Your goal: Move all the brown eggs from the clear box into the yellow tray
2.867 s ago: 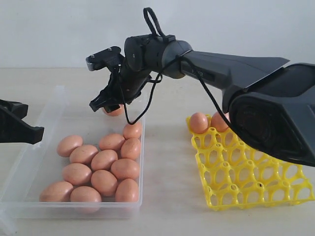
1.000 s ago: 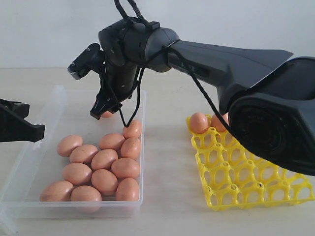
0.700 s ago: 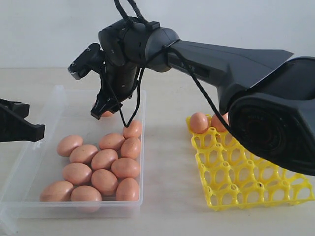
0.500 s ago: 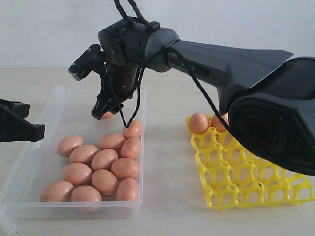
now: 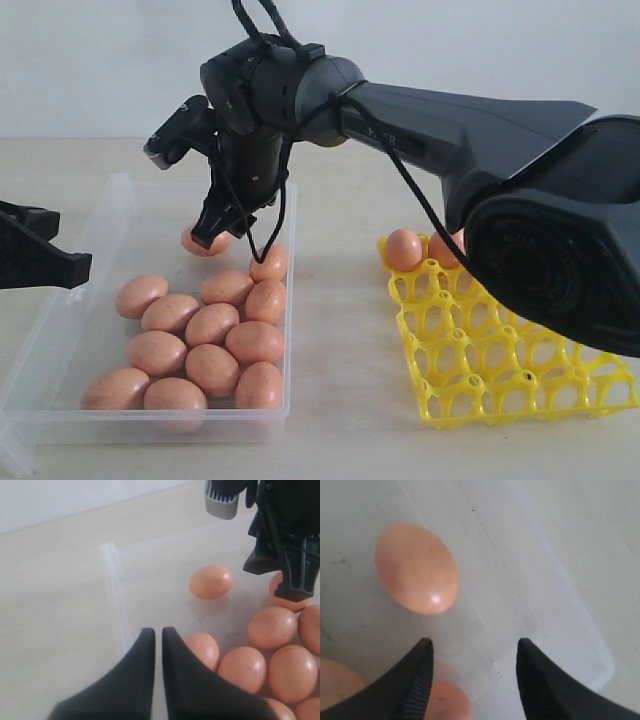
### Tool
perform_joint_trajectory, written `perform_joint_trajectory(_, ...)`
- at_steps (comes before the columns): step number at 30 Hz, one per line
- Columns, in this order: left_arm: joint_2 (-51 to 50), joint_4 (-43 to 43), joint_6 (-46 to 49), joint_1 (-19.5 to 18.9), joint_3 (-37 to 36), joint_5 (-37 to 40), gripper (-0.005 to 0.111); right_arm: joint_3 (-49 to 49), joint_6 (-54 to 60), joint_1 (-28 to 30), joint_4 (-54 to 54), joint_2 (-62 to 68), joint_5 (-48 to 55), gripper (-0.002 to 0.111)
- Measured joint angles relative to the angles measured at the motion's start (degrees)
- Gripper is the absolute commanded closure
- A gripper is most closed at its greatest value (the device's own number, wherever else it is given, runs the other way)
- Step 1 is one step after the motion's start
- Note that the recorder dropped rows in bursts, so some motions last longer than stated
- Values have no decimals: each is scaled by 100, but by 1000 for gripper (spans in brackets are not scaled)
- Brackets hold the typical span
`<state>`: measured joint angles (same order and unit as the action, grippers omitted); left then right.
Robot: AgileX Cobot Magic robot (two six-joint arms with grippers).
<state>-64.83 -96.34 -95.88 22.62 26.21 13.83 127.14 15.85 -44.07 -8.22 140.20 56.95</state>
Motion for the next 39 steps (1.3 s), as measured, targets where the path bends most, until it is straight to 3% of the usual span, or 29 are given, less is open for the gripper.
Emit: perform_joint_trajectory(39,0,0,0,0,0,0,103,0,-5,0,-124,0,138,63)
